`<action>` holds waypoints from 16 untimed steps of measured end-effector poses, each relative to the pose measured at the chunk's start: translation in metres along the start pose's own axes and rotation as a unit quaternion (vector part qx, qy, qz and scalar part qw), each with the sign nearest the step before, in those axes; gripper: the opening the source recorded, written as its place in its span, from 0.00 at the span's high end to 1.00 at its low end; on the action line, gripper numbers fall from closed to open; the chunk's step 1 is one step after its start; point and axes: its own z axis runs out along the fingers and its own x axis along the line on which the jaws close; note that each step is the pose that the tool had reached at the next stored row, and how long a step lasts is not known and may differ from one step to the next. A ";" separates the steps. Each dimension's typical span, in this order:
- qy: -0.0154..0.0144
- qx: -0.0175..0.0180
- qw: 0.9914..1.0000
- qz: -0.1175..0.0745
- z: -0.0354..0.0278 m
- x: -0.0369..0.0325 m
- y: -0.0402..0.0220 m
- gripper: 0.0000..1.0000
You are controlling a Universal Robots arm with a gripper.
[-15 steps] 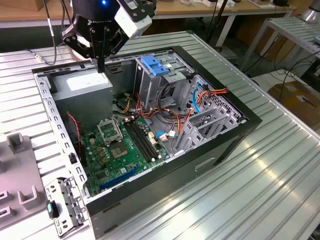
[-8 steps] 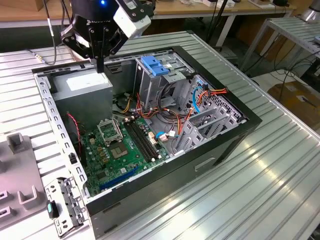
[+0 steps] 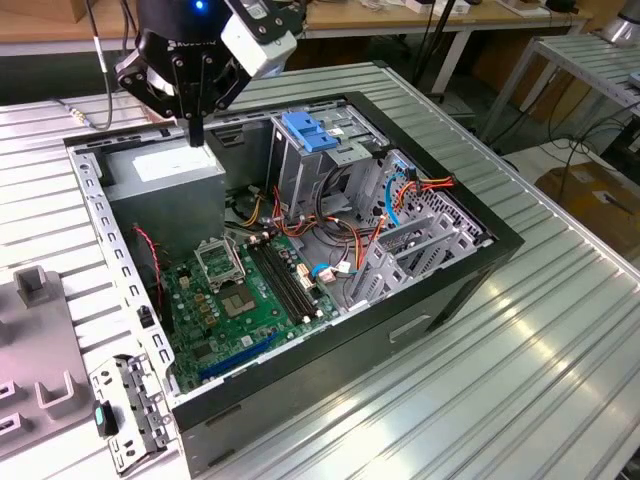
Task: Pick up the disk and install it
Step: 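Reach for the disk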
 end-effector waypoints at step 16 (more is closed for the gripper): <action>0.002 0.000 1.000 0.000 0.0002 0.0094 -0.0007 0.89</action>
